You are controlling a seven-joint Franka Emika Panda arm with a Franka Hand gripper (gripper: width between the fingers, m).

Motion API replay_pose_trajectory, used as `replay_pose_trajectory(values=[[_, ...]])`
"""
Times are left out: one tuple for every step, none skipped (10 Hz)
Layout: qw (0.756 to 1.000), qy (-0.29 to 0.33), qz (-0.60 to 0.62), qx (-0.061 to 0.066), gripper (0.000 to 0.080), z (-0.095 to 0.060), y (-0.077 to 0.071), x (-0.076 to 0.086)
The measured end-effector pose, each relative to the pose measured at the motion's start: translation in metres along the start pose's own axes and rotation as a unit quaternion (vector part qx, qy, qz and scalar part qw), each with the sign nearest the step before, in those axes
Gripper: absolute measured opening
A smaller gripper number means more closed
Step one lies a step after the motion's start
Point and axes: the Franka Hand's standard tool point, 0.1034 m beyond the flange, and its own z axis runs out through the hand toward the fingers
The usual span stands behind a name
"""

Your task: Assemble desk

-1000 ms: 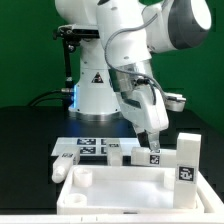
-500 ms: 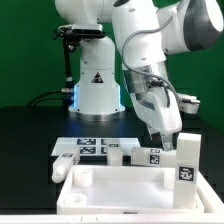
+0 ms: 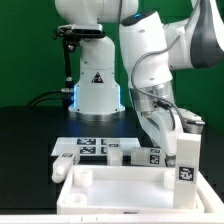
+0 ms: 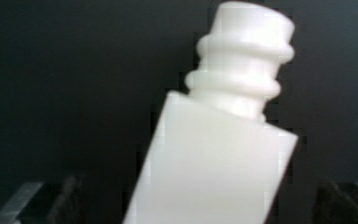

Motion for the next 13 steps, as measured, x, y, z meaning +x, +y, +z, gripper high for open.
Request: replay_pose_trajectory(values=[[1.0,0.001,0.001,0.0,0.0649,0.0,0.0,0.001],[1.0,0.001,0.001,0.0,0.056,0.001,0.001,0.001],[1.0,0.001,0.001,-0.001,0.0426,0.001,0.001,0.001],[1.0,0.002,0.001,-0.001,0.0426,0.001,0.001,0.002],[1.0,0.002,-0.002,-0.001,0.0285,0.002,0.001,0.002],[1.0,0.002,-0.008,-0.001,0.0285,0.001,0.002,0.0],[0.998,0.005,-0.062,-0.002,0.0285,-0.008,0.008,-0.01],[0.987,0.014,-0.159,-0.008,0.0285,-0.019,0.023,-0.021],[0.967,0.02,-0.251,-0.023,0.0285,-0.017,0.032,-0.03],[0.964,0.021,-0.266,-0.026,0.0285,-0.015,0.032,-0.028],[0.952,0.021,-0.304,-0.027,0.0285,-0.015,0.031,-0.025],[0.941,0.02,-0.336,-0.029,0.0285,-0.015,0.032,-0.025],[0.934,0.02,-0.357,-0.03,0.0285,-0.015,0.032,-0.025]])
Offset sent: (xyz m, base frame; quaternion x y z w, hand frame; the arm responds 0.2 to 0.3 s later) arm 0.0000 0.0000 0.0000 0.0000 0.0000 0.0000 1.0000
